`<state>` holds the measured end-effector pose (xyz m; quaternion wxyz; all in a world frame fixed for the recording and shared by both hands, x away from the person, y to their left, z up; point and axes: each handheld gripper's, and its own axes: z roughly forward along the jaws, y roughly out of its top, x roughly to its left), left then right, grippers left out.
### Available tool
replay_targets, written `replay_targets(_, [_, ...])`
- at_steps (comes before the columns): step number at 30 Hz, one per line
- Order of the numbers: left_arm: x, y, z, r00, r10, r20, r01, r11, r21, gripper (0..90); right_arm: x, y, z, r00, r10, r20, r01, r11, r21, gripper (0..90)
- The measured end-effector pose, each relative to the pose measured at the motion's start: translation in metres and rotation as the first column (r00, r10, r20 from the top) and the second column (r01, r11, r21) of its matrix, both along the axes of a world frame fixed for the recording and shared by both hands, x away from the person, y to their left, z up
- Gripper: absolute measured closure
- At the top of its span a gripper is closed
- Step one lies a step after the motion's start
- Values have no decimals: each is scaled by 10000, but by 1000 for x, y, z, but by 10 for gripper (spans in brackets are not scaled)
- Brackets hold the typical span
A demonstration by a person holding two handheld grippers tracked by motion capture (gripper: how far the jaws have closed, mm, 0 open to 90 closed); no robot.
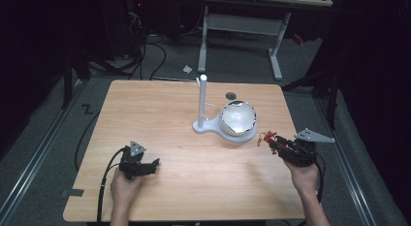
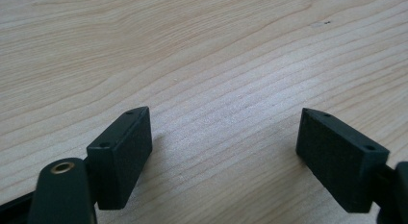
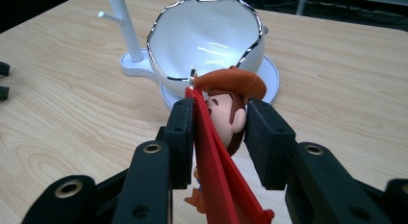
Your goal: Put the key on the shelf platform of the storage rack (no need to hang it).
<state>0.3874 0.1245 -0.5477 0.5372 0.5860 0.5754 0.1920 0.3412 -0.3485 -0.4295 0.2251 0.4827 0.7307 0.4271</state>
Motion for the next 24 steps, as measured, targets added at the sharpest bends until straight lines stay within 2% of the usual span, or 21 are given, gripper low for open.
replay_targets(24, [0,0,0,10000,3,1,-3,10000,-2,204,23,21,23,9971,720,232,-719,9974,-51,641])
